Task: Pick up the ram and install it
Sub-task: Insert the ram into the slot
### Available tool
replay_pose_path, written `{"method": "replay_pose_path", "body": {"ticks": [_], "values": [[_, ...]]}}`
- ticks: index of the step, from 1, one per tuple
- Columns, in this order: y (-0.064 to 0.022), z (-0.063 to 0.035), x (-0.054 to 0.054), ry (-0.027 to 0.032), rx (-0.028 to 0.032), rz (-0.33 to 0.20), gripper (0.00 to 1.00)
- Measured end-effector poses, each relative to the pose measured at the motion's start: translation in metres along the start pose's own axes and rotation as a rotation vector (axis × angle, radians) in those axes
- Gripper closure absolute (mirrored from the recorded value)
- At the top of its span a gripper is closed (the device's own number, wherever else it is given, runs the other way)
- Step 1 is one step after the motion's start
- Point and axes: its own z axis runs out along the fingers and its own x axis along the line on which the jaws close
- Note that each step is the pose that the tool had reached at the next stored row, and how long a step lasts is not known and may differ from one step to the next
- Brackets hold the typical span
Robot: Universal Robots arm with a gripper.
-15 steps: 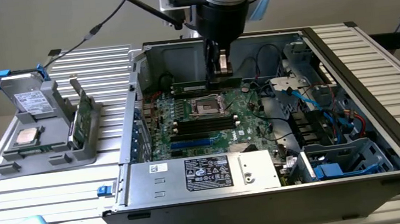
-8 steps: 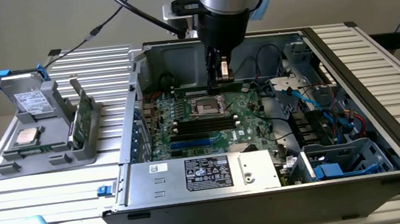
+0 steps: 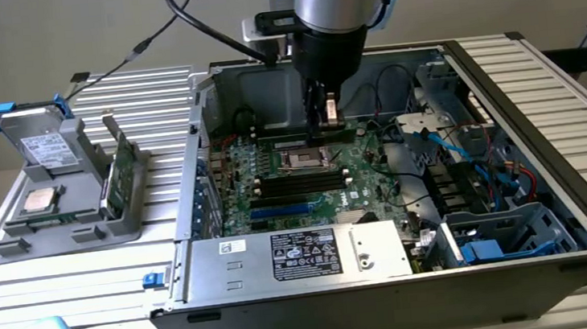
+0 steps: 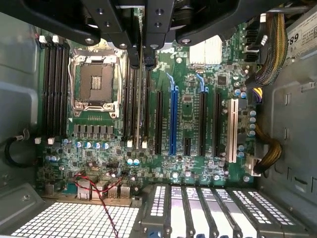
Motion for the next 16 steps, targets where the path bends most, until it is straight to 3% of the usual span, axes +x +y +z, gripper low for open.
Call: {"method": "replay_pose_path", "body": {"ticks": [4,16], "values": [[-0.0008,0.0065,0.0,0.0072,-0.0005,-0.003,0.86],[-0.0024,0.0282,0.001,0.0129,-0.0008,-0.003,0.86]]}}
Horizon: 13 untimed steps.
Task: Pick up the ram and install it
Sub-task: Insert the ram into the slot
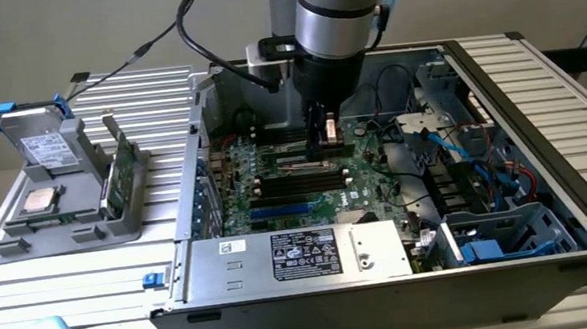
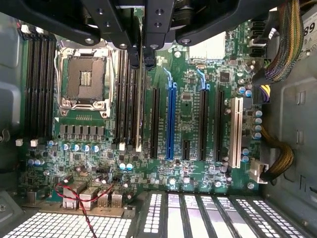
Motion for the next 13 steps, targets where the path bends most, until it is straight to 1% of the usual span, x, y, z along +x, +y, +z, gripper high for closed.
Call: {"method": "replay_pose_path", "body": {"ticks": [3,9,13], "values": [[-0.0003,0.0048,0.0,0.0012,-0.0019,0.0,0.86],[-0.0008,0.0126,0.0,0.0045,-0.0101,0.001,0.86],[-0.001,0.0183,-0.001,0.0052,-0.0151,0.001,0.86]]}}
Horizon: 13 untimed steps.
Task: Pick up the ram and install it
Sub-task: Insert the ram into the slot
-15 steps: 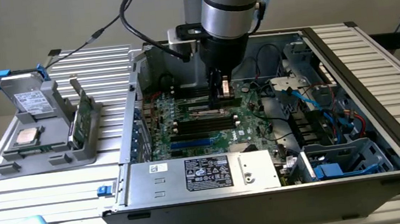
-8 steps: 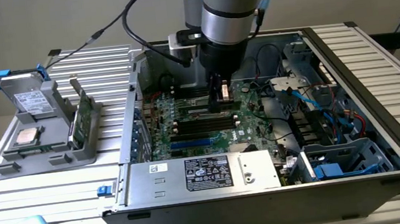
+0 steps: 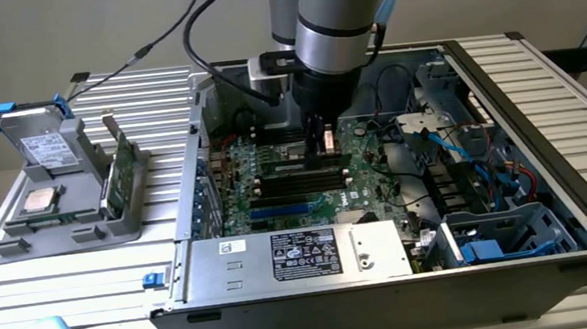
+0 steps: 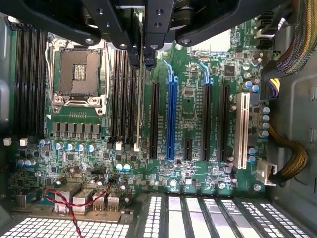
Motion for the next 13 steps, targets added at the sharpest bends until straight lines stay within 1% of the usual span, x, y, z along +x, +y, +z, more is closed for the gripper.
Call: {"method": "replay_pose_path", "body": {"ticks": [13], "values": [[-0.0019,0.0203,-0.004,0.0007,-0.0145,0.001,0.86]]}}
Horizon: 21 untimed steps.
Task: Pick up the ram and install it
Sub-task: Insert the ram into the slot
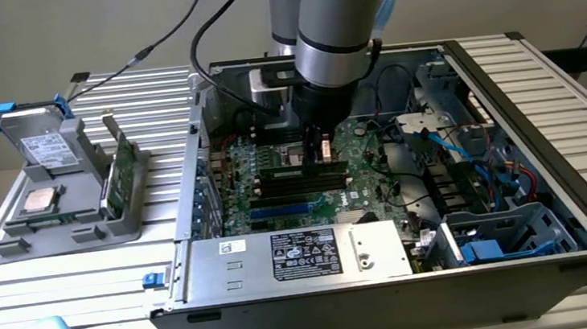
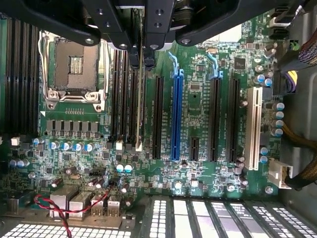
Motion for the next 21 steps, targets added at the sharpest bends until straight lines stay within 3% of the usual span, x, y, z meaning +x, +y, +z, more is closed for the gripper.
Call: {"method": "replay_pose_path", "body": {"ticks": [6,10,21], "values": [[-0.001,0.0087,-0.004,0.0007,-0.0077,0.001,0.86],[-0.0018,0.0138,-0.006,0.0012,-0.0085,0.0,0.86],[-0.003,0.021,-0.008,0.0164,-0.0185,-0.018,0.86]]}}
